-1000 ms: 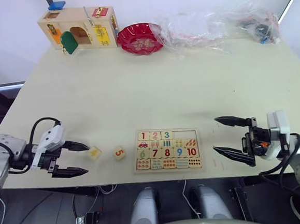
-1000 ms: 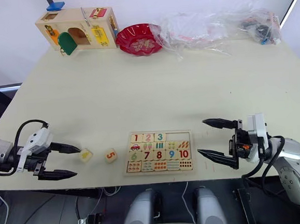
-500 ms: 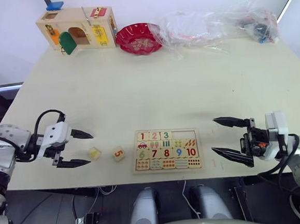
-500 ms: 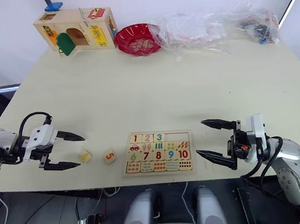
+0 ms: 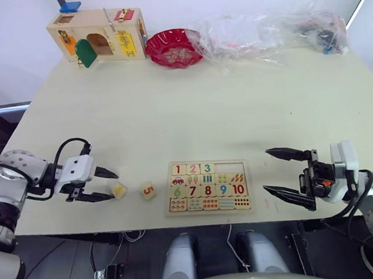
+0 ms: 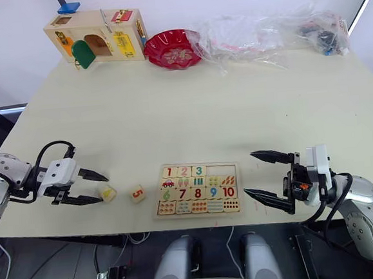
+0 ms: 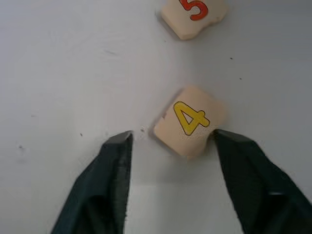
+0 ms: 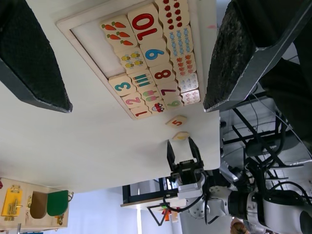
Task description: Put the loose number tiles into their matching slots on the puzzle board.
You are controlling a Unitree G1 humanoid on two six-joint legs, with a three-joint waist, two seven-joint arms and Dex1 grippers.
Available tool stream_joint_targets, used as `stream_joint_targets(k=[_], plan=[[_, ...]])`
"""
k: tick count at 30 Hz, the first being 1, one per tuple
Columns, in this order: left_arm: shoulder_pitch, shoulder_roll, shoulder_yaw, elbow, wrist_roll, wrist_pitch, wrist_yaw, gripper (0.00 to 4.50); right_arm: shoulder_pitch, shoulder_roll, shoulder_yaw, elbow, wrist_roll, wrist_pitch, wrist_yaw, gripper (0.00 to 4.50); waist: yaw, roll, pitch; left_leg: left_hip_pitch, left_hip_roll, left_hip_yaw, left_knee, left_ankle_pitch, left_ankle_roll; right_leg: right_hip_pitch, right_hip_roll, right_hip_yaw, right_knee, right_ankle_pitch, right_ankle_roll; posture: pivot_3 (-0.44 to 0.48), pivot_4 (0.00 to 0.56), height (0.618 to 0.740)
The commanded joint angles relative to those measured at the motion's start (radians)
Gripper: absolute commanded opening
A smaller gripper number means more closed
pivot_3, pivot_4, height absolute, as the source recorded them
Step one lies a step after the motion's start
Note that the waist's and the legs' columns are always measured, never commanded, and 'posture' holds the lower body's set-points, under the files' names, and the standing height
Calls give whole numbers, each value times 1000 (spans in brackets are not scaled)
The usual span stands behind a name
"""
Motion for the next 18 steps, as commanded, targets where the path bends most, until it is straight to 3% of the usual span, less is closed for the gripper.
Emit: stream_joint_targets(k=[1, 12, 14, 16, 18], plan=[[-9, -3, -34, 13, -3, -43, -29, 2951, 9, -11, -29, -37, 13, -16, 0, 4500, 0, 0, 0, 0, 0, 0, 0, 0, 0, 0, 0, 0, 0, 0, 0, 0, 150, 740], [0, 3, -81, -2, -27, -84, -29, 2951, 18, -23, -33, -41, 23, -12, 11, 4500, 0, 0, 0, 0, 0, 0, 0, 0, 0, 0, 0, 0, 0, 0, 0, 0, 150, 740], [3, 3, -89, -1, -26, -92, -29, 2376, 25, -36, -35, -42, 30, -12, 33, 4500, 0, 1, 0, 0, 0, 0, 0, 0, 0, 0, 0, 0, 0, 0, 0, 0, 150, 740], [6, 3, -94, -1, -28, -96, -29, 2131, 31, -49, -41, -44, 40, -14, 57, 4500, 2, 1, -1, 0, 0, 0, 0, 0, 0, 0, 0, 0, 0, 0, 0, 0, 150, 740], [10, 4, -97, -3, -31, -98, -29, 1198, 37, -66, -54, -38, 37, -33, 89, 4500, 2, 2, -1, 1, 0, 0, 0, 0, 0, 1, 0, 0, 0, 0, 0, 0, 150, 740]])
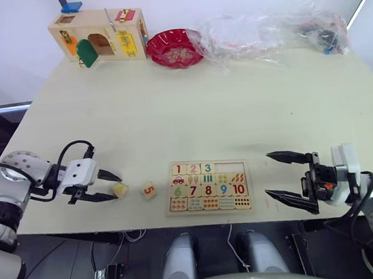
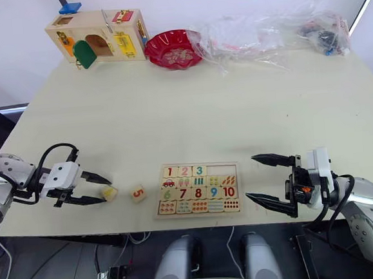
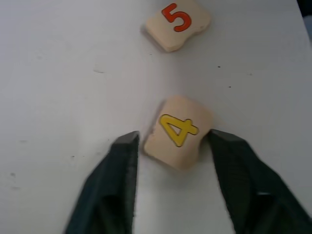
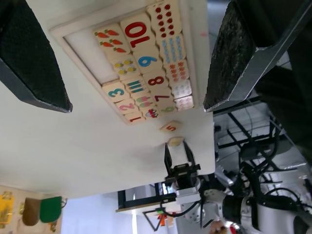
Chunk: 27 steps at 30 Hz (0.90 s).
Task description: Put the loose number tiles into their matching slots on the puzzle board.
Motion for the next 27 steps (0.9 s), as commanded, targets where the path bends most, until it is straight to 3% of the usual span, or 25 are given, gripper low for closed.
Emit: stream_joint_targets(k=[1, 8, 14, 21, 23, 27], plan=[[16, 4, -31, -5, 7, -13, -27, 962, 10, -32, -55, -26, 20, -46, 63, 4500, 0, 0, 0, 0, 0, 0, 0, 0, 0, 0, 0, 0, 0, 0, 0, 0, 150, 740], [47, 17, 13, -27, -20, 17, -27, 962, 28, -68, -90, -10, 25, -54, 117, 4500, -2, 0, 0, 0, 0, 0, 0, 0, 0, 0, 0, 0, 0, 0, 0, 0, 150, 740], [141, 50, 171, -197, -57, 172, -27, 962, 33, -56, -93, -16, 21, -58, 106, 4500, -3, 0, 0, 0, 0, 0, 0, 0, 0, 0, 0, 0, 0, 0, 0, 0, 150, 740], [333, 166, 381, -696, -69, 561, 186, 962, 39, -49, -97, -13, 16, -63, 102, 4500, -2, -1, 2, 0, 1, -3, 0, 0, 0, 0, -1, 0, -1, 0, 0, 0, 150, 740], [354, 200, 434, -836, -127, 752, 242, 962, 40, -48, -102, -12, 16, -66, 100, 4500, -2, -1, 2, 0, 1, -3, 0, 0, 0, 0, -1, 0, -1, -1, 2, 0, 150, 740], [344, 259, 491, -1037, -149, 982, 290, 962, 42, -52, -113, -9, 17, -71, 101, 4500, -3, 0, 3, 0, 1, -2, 0, 0, 0, 0, 0, 0, -1, -2, 4, 0, 150, 740]])
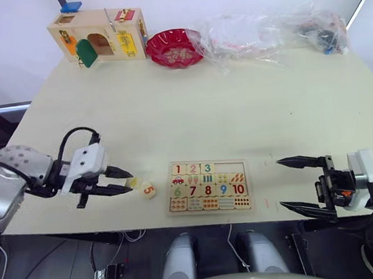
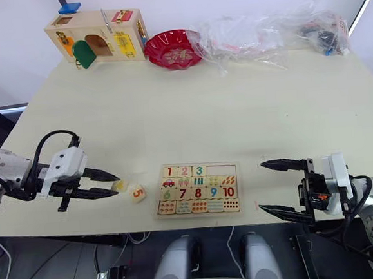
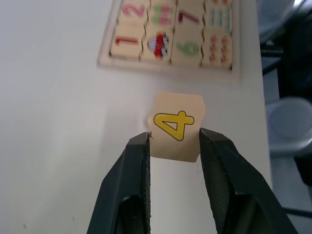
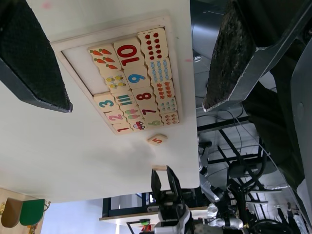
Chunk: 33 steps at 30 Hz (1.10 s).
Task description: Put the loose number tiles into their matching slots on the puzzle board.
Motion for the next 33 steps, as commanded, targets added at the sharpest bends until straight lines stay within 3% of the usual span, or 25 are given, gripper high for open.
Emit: stream_joint_targets(k=[1, 4, 8, 17, 23, 33], plan=[[-56, 74, 62, -214, -31, 246, 46, 962, 5, -8, -47, -13, 13, -25, 1, 4500, 0, 1, 0, 0, 0, 1, 0, 0, 0, 0, 0, 0, 0, 0, 0, 0, 150, 740], [-223, 71, 2, -330, -53, 470, 51, 962, 1, -14, -58, -4, 8, -33, 1, 4500, 3, 0, 2, 0, -1, 1, 0, 0, 0, 0, 1, 0, 0, 0, 0, 0, 150, 740], [-538, -81, -197, -402, 72, 660, 37, 962, 14, -19, -90, 0, -2, -47, -4, 4500, 3, 3, 3, 0, -2, -1, 1, 0, 0, 2, 4, 2, 0, 0, 1, 0, 150, 740], [-844, -336, -541, -424, 259, 969, 83, 962, 55, -8, -113, -9, -30, -83, -33, 4500, 1, 2, 3, 0, -2, -5, 1, 1, -1, 3, 19, 21, 0, -1, 1, 0, 150, 740], [-912, -495, -648, -387, 281, 1156, 189, 962, 80, -17, -125, 1, -38, -103, -31, 4500, -3, 2, 3, 0, -4, -5, 2, 1, -1, 3, 20, 28, 0, -1, 3, 0, 150, 740], [-984, -698, -713, -305, 259, 1336, 367, 962, 110, -12, -139, -15, -41, -113, -47, 4500, -1, 2, 3, -1, -4, -9, 3, 1, -1, 4, 27, 34, 1, -1, 2, 0, 150, 740]])
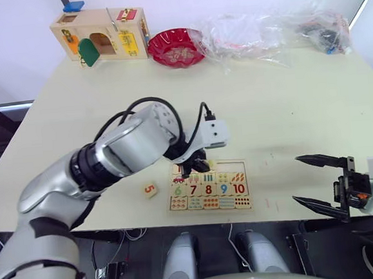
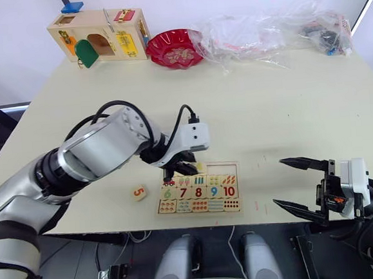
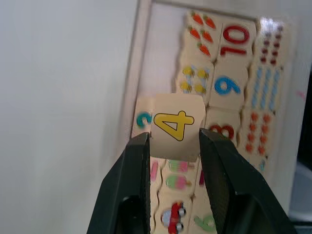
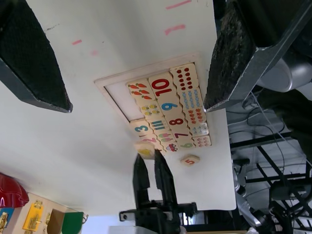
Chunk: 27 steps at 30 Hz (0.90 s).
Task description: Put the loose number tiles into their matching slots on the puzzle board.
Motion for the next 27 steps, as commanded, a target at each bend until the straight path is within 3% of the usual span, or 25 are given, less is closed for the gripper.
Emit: stream_joint_targets(k=[1, 14, 27], plan=[[-23, -28, -5, 8, -13, 52, 48, 962, 7, -1, -23, -30, 6, -16, -9, 4500, -3, 0, 0, 0, 0, 0, 0, 0, 0, 0, 0, 1, 0, 0, 0, 0, 150, 740], [-14, -127, -64, 73, -35, 46, 174, 962, 46, 15, -22, -65, 0, -31, -38, 4500, -1, 0, 0, 1, 0, -4, 0, 0, 0, 0, 2, 4, 1, 0, 0, 0, 150, 740], [-6, -159, -109, 124, -26, -14, 225, 962, 70, 19, -22, -66, -1, -50, -51, 4500, -1, 0, 0, 1, 0, -4, 0, 0, 0, 0, 3, 6, 1, 0, 0, 0, 150, 740]])
